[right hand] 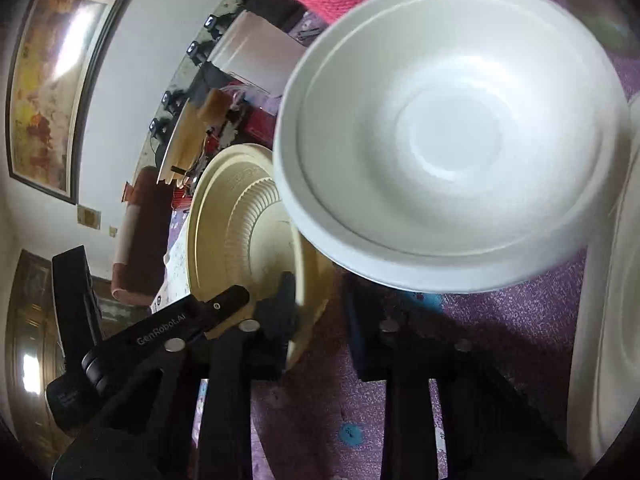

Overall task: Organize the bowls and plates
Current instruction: 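Close both tools on the beige bowl rim and lift it, then lower the beige bowl into the white bowl and open both tools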

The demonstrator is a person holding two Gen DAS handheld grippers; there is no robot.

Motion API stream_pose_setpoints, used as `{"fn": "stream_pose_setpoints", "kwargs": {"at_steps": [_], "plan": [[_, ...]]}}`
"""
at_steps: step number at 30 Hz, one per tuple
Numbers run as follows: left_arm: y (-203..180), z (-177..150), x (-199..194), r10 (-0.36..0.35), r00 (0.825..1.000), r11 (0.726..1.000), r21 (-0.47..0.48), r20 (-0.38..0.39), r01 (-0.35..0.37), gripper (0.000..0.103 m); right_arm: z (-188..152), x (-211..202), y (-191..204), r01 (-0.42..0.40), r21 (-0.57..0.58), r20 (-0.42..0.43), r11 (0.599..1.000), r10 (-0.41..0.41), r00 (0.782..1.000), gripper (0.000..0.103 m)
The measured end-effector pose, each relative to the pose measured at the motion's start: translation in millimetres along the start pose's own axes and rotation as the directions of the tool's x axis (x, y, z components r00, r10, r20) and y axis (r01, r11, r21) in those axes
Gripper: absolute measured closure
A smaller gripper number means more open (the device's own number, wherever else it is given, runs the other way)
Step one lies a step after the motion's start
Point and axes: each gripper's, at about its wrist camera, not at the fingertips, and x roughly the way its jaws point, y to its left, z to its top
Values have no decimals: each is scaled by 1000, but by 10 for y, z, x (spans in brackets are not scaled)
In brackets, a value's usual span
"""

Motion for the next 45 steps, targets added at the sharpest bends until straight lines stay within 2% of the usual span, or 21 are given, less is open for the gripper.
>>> {"fn": "stream_pose_setpoints", "kwargs": {"at_steps": [1, 8, 12, 17, 22, 25, 31, 34, 37, 40, 45], "plan": [[-13, -36, -20, 1, 1000, 1000, 5, 2, -1, 86, -5, 1, 10, -4, -4, -8, 1000, 4, 1000, 89], [179, -254, -285, -3, 999, 1000, -23, 38, 3, 87, -70, -51, 96, -50, -8, -61, 999, 49, 997, 90], [374, -443, -644, 17, 997, 999, -45, 77, -14, 87, -224, -161, 243, -101, -35, -101, 994, 97, 990, 90], [678, -799, -1273, 59, 986, 996, -79, 158, -47, 87, -625, -423, 549, -193, -120, -149, 974, 175, 973, 90], [1148, -1341, -1839, 129, 961, 985, -141, 246, -96, 87, -1162, -677, 884, -282, -210, -215, 936, 237, 947, 90], [1468, -1650, -2076, 169, 948, 973, -196, 270, -118, 87, -1550, -748, 1101, -326, -269, -279, 906, 250, 927, 90], [1931, -2159, -2351, 257, 926, 950, -247, 278, -189, 87, -2226, -750, 1434, -370, -362, -381, 855, 226, 896, 90], [2083, -2343, -2377, 285, 920, 942, -256, 270, -217, 87, -2517, -710, 1542, -371, -413, -409, 832, 195, 892, 91], [2233, -2467, -2333, 293, 923, 937, -269, 250, -224, 87, -2742, -630, 1578, -368, -449, -435, 814, 161, 886, 91], [2355, -2532, -2243, 278, 934, 937, -279, 222, -213, 87, -2875, -529, 1593, -363, -462, -458, 809, 132, 879, 91], [2502, -2572, -2133, 256, 949, 941, -271, 182, -202, 87, -3067, -429, 1609, -338, -487, -468, 805, 86, 880, 91]]}}
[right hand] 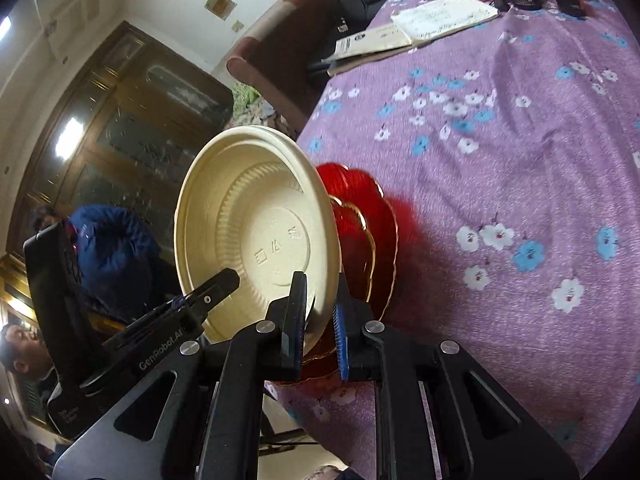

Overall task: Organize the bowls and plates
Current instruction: 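Lower the beige bowl into the white bowl and open both tools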

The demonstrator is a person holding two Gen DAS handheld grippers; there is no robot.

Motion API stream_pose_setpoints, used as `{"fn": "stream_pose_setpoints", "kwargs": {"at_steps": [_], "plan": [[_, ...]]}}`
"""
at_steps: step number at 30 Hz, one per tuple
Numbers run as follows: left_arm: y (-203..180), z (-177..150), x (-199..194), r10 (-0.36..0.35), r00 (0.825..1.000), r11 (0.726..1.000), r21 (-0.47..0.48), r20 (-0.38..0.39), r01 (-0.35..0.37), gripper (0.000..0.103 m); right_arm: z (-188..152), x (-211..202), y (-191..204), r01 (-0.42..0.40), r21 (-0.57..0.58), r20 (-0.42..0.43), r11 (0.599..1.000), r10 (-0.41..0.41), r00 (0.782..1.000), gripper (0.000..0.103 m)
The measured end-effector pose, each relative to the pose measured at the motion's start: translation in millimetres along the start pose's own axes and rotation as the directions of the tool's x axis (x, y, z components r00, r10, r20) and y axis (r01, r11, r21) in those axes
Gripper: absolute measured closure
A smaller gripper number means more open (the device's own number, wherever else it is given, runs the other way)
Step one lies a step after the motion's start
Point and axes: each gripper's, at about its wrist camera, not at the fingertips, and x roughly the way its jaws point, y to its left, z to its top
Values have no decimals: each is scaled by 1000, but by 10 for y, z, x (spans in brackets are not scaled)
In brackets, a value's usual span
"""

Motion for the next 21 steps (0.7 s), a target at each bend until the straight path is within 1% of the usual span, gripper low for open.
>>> {"fn": "stream_pose_setpoints", "kwargs": {"at_steps": [4, 10, 15, 20, 21], "plan": [[138, -47, 15, -11, 1000, 1000, 2, -27, 11, 86, 16, 128, 30, 15, -4, -14, 1000, -16, 1000, 91], [251, -82, 100, -5, 998, 1000, -4, -59, 5, 85, -10, 264, 55, 28, -9, -41, 1000, -29, 999, 91], [324, -110, 93, -11, 998, 1000, -16, -57, 10, 84, -27, 300, 103, 33, -26, -46, 999, -34, 998, 91], [432, -106, 52, 28, 998, 999, -32, -49, -30, 84, -35, 299, 97, 33, -20, -52, 999, -34, 998, 91], [466, -104, 32, 27, 999, 999, -40, -44, -29, 83, -32, 296, 80, 29, -13, -50, 1000, -30, 998, 91]]}}
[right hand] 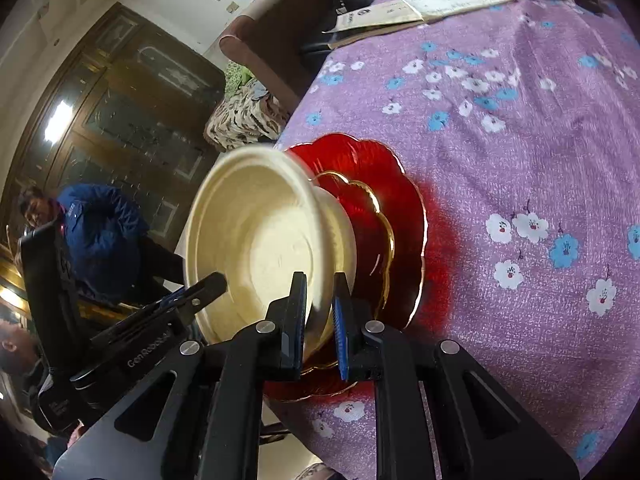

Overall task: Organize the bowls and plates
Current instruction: 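Lower the beige bowl into the white bowl and open both tools, then move both tools toward the small white bowls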

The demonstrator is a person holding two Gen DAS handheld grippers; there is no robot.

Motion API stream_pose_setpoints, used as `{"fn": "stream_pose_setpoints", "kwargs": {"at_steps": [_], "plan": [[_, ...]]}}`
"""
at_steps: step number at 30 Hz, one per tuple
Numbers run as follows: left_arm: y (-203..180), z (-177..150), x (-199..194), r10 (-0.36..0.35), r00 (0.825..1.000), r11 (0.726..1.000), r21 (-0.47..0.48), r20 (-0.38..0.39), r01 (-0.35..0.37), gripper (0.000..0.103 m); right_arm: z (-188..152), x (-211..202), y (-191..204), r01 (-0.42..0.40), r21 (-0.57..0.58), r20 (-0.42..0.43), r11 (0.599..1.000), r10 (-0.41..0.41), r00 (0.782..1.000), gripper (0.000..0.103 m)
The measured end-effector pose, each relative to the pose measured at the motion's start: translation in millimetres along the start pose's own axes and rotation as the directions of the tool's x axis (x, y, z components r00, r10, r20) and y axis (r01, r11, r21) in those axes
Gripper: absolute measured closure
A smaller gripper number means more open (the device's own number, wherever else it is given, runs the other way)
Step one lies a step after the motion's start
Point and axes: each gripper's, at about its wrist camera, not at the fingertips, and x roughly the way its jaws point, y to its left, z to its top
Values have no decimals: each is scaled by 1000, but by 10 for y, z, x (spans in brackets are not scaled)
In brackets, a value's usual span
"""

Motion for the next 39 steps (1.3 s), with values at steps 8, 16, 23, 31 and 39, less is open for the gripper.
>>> {"fn": "stream_pose_setpoints", "kwargs": {"at_steps": [8, 16, 23, 31, 39], "plan": [[89, 23, -124, 16, 999, 1000, -16, 47, -15, 68, 44, -71, -50, 5, 3, -11, 1000, -5, 1000, 90], [56, 89, -193, 62, 995, 998, -6, 76, -62, 66, 120, -392, -189, 21, -13, 96, 1000, -19, 995, 90], [-64, 175, -492, 85, 980, 996, -26, 180, -81, 66, 246, -776, -436, 22, -8, 194, 1000, -20, 981, 90], [-1403, 204, -499, -218, 969, 953, 237, 116, 186, 48, 259, -1489, -1105, 127, 54, 322, 990, -137, 937, 90], [-2799, 111, -77, -374, 920, 855, 339, -120, 392, 47, 159, -2695, -2172, 292, 209, 444, 933, -357, 822, 91]]}}
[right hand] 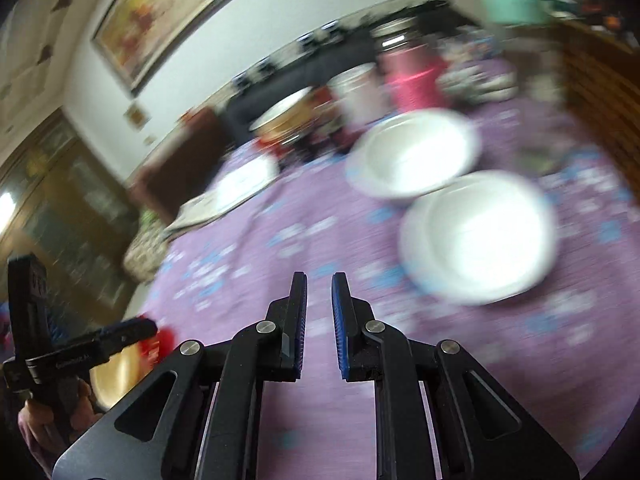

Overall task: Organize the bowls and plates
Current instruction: 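Move both tools toward the small white bowls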

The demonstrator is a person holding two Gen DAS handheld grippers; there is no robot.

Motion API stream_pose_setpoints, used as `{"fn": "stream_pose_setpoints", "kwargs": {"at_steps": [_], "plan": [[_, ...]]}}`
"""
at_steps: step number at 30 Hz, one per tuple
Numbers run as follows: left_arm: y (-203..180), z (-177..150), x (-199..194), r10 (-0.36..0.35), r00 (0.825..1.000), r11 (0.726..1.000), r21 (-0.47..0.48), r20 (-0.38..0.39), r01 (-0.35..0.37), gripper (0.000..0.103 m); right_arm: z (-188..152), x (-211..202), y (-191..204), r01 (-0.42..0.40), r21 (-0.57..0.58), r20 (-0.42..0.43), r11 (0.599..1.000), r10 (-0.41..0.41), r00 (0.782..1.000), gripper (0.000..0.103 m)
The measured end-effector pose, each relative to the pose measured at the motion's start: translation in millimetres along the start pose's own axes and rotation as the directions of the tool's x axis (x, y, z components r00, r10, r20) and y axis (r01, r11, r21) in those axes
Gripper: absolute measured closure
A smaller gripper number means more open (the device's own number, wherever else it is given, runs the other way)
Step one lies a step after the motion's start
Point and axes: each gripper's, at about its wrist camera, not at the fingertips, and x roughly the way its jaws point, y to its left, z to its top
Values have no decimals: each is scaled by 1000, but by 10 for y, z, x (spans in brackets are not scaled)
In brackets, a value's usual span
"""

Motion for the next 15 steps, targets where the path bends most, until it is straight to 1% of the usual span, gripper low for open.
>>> {"fn": "stream_pose_setpoints", "kwargs": {"at_steps": [2, 4, 7, 9, 11, 15], "plan": [[-285, 86, 211, -27, 999, 999, 36, -36, 28, 47, 155, -127, -384, 45, 52, 14, 998, -45, 999, 91], [-553, 174, 401, -33, 997, 997, 64, -63, 37, 47, 304, -218, -759, 79, 115, 15, 990, -81, 997, 91], [-931, 288, 582, -32, 997, 993, 108, -67, 39, 47, 472, -198, -1175, 84, 202, -6, 976, -84, 996, 91], [-1100, 356, 684, -27, 997, 991, 130, -70, 36, 46, 504, -127, -1336, 77, 236, -17, 969, -75, 997, 91], [-1242, 407, 795, -23, 997, 988, 151, -71, 33, 46, 497, -29, -1414, 89, 250, -25, 964, -85, 996, 91], [-1389, 474, 1032, -13, 996, 988, 150, -89, 27, 46, 463, 147, -1558, 89, 294, -31, 952, -84, 996, 91]]}}
